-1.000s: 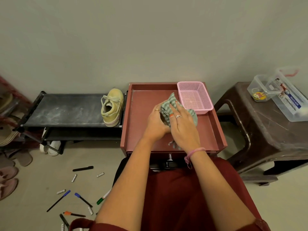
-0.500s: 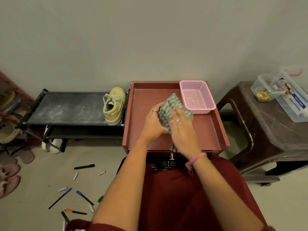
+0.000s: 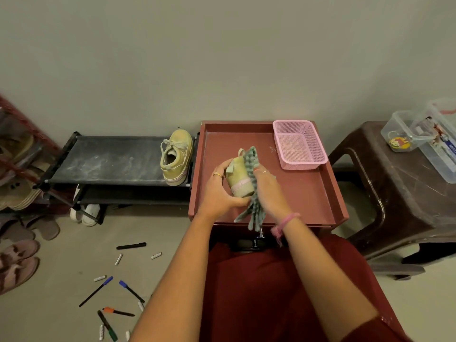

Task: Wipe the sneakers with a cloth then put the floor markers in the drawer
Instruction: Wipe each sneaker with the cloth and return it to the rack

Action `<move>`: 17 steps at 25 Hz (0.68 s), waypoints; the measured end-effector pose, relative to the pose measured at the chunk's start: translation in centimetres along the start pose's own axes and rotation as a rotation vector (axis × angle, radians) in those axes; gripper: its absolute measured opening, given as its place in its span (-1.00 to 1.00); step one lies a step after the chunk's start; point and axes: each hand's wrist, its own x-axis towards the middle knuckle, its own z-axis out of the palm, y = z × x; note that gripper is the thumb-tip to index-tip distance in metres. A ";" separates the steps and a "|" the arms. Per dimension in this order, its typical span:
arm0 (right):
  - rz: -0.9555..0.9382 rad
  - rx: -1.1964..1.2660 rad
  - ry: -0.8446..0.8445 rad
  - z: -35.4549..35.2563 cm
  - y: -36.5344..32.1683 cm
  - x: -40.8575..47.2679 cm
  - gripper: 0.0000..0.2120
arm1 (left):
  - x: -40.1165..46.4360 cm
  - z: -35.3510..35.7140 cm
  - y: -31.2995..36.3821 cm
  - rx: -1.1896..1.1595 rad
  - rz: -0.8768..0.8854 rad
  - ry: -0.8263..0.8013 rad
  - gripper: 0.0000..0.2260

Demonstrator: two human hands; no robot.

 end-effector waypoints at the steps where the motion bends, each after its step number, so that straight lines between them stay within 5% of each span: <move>1: -0.129 -0.133 0.026 1.1 0.5 -1.2 -0.61 | 0.0 -0.3 -0.3 -0.007 -0.007 -0.005 -0.18; 5: -0.497 -0.597 0.116 3.2 1.8 -3.2 -0.55 | -0.4 -1.3 -1.3 -0.139 -0.070 0.016 -0.23; 13: 0.070 -0.224 -0.056 1.3 0.0 3.9 -0.59 | -0.9 -1.1 -1.7 -0.056 -0.058 0.047 -0.15; 17: -0.280 -0.381 0.090 4.3 1.7 -1.1 -0.56 | -0.8 -1.6 -1.8 -0.024 -0.059 0.039 -0.25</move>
